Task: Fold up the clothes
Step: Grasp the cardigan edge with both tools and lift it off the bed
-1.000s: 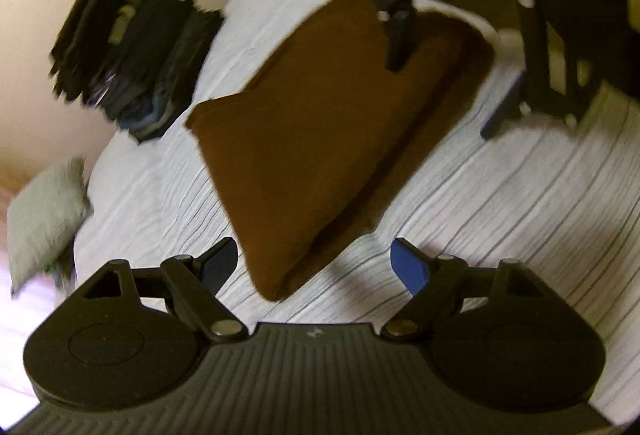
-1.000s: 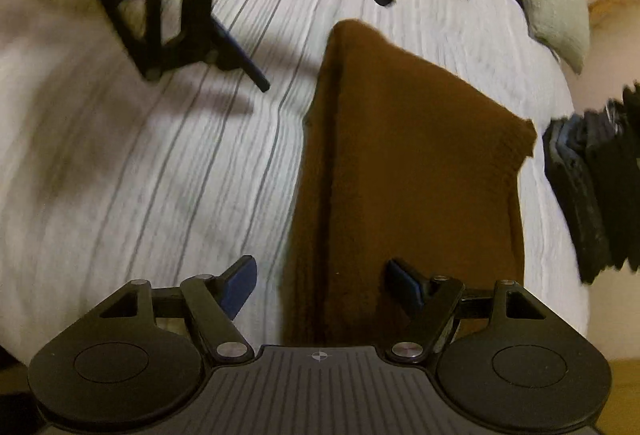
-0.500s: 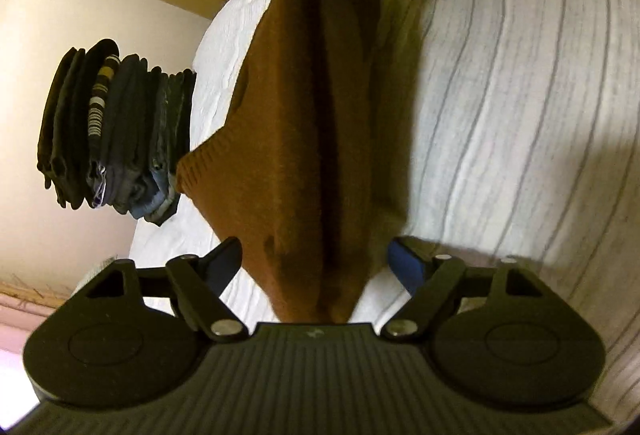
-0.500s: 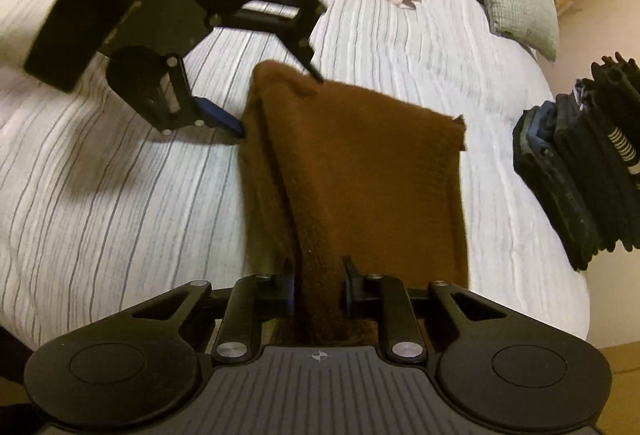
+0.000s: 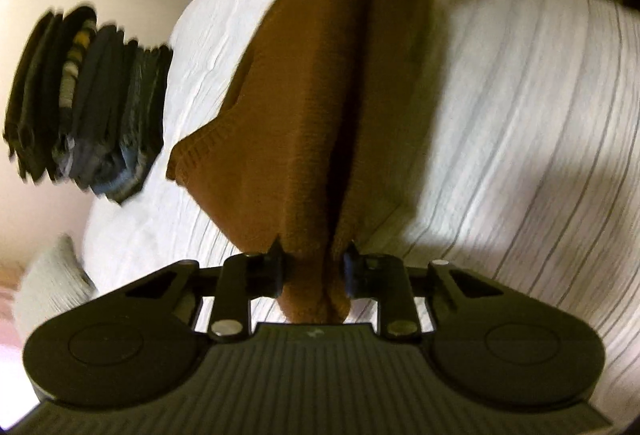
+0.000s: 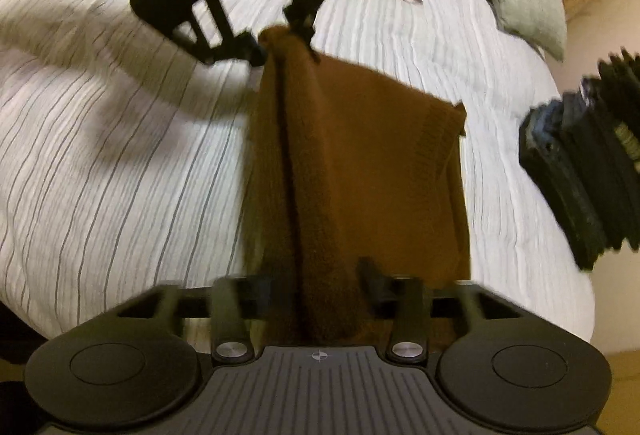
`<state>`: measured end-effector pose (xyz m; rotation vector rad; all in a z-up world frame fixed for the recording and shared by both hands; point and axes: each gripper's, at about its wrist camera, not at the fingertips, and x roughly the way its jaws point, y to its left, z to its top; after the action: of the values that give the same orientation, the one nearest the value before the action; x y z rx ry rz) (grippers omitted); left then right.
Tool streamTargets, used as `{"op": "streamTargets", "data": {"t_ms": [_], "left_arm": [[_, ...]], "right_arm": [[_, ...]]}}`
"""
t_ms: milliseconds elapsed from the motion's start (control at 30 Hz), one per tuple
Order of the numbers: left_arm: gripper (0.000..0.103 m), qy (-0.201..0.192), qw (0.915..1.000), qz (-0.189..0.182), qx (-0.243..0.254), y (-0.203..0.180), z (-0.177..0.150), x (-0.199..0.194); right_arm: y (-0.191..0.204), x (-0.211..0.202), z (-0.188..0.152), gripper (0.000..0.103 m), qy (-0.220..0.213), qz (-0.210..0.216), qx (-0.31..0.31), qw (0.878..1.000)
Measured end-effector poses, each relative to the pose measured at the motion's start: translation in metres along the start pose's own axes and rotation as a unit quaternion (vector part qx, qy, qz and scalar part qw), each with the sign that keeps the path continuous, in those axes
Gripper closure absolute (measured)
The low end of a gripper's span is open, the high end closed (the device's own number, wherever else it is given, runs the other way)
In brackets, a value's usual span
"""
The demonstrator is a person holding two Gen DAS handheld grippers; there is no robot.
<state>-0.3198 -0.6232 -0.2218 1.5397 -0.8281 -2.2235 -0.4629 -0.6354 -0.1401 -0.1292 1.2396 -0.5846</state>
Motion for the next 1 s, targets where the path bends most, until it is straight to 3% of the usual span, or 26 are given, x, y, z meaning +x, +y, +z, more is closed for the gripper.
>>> {"op": "streamTargets", "data": {"t_ms": [33,233,333,400,433,467,600,767,1000], "left_arm": [[0.081,0.001,0.9999,-0.007,-0.008,0.006,0.001,-0.002],[0.081,0.009,0.9977,-0.050,-0.045,0.028,0.008,-0.004],[0.081,0.013,0.9966,-0.062,-0.053,0.033,0.009,-0.002],[0.081,0.015,0.9965,-0.065,-0.050,0.032,0.009,-0.003],[0.081,0.015,0.9966,-0.066,-0.046,0.031,0.009,-0.003],[0.081,0.014,0.9968,-0.067,-0.041,0.030,0.009,-0.004],[0.081,0.010,0.9975,-0.067,-0.022,0.027,0.014,-0.015],[0.081,0.006,0.9973,-0.045,-0.058,0.045,0.020,-0.055],[0.081,0.032,0.9944,-0.036,-0.094,0.057,0.011,-0.114]], "right_arm": [[0.002,0.001,-0.002,0.024,-0.002,-0.008,0.004,1.000],[0.045,0.009,0.009,0.024,-0.030,-0.063,-0.037,0.997],[0.055,0.029,0.013,0.025,-0.016,-0.089,-0.056,0.994],[0.053,0.037,0.007,0.050,0.006,-0.097,-0.069,0.993],[0.050,0.038,0.003,0.073,0.014,-0.096,-0.074,0.993],[0.046,0.039,0.000,0.077,0.021,-0.095,-0.078,0.992],[0.016,0.009,-0.001,0.082,0.016,-0.068,-0.079,0.994],[-0.028,-0.046,0.018,0.082,-0.008,-0.043,-0.060,0.997],[-0.023,-0.087,0.054,0.083,-0.030,0.013,-0.091,0.995]]}}
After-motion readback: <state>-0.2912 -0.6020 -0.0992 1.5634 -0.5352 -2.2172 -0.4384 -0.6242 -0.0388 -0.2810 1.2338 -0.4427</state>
